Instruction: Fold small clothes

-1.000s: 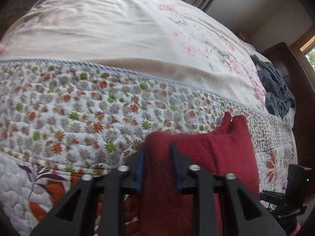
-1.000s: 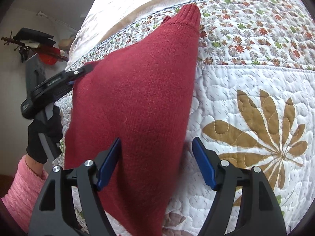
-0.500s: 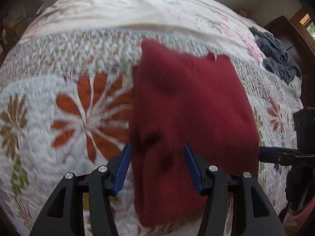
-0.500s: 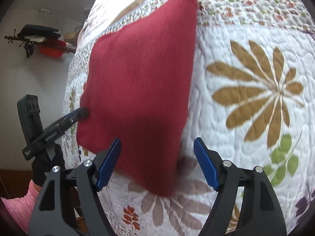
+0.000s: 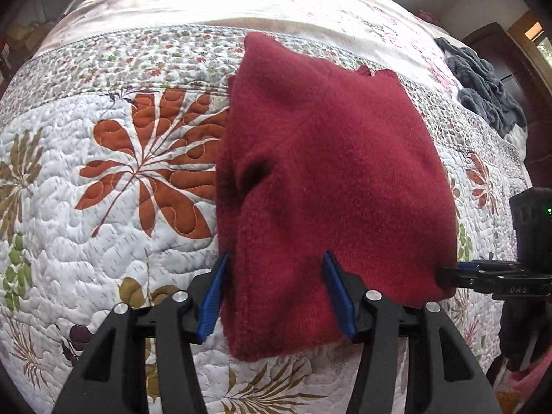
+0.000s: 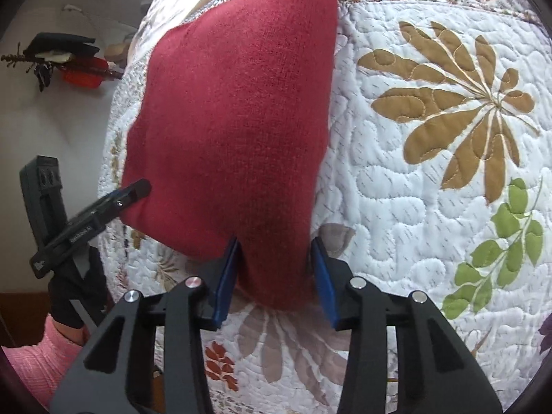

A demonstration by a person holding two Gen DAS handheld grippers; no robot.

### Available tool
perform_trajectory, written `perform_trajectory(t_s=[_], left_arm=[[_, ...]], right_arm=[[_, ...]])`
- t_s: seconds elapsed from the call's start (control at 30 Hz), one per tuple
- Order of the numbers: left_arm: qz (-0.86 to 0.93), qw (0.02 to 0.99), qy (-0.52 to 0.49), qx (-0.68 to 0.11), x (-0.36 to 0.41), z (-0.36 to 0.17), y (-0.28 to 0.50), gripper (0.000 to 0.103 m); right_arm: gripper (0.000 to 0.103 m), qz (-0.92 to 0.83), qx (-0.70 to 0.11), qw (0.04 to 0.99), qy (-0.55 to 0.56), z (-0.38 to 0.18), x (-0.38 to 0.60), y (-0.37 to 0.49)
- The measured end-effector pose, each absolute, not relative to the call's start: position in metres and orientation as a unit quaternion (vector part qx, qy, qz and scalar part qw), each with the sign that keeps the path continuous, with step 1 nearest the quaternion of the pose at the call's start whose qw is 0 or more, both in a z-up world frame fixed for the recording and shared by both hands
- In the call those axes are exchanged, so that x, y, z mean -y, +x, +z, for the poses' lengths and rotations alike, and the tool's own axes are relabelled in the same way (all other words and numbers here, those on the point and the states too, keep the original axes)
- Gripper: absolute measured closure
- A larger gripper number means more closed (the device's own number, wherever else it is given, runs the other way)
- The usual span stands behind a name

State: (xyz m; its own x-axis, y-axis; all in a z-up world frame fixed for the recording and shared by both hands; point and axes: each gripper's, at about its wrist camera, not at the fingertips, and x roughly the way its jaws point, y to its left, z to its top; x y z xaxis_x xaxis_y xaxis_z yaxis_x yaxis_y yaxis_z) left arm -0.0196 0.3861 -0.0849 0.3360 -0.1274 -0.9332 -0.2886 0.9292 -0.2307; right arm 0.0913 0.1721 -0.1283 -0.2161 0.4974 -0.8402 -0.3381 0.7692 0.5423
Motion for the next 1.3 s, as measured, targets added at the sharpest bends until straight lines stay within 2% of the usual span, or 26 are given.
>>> perform_trajectory(t_s=[0.27,0.43,0.5,0.57,0.67,0.93,1.03,1.23,1.3], left_arm=[[0.049,0.781,-0.208,-0.587,-0.393,-0.112,-0.024,0.044],[0.049,0.781,-0.207,-0.587,-0.392,-0.110,-0.022,0.043],[0.047,0.781,-0.211,-0.586,-0.394,-0.103,-0.021,0.045],[0.041,0.786,-0.210,-0.580,-0.396,-0.092,-0.017,0.045],[0.040,0.791,-0.212,-0.572,-0.403,-0.083,-0.013,0.039],[0.040,0.791,-0.229,-0.565,-0.431,-0.083,0.021,0.034],[0.022,0.782,-0.270,-0.562,-0.447,-0.095,0.033,0.032],[-0.036,0.755,-0.338,-0.561,-0.466,-0.123,0.055,0.030],[-0.050,0.750,-0.345,-0.561,-0.468,-0.129,0.062,0.024]], right_arm=[[0.064,0.322,-0.709,0.626,0.047,-0.147,-0.174,0.086],[0.063,0.324,-0.711,0.622,0.054,-0.149,-0.170,0.088],[0.058,0.328,-0.710,0.621,0.063,-0.145,-0.167,0.092],[0.048,0.331,-0.702,0.627,0.069,-0.137,-0.164,0.098],[0.036,0.333,-0.684,0.644,0.073,-0.124,-0.161,0.109],[0.036,0.335,-0.661,0.663,0.107,-0.116,-0.160,0.145],[0.029,0.336,-0.658,0.663,0.120,-0.118,-0.161,0.155],[0.028,0.347,-0.661,0.654,0.121,-0.125,-0.172,0.165],[0.028,0.353,-0.661,0.651,0.120,-0.128,-0.177,0.166]])
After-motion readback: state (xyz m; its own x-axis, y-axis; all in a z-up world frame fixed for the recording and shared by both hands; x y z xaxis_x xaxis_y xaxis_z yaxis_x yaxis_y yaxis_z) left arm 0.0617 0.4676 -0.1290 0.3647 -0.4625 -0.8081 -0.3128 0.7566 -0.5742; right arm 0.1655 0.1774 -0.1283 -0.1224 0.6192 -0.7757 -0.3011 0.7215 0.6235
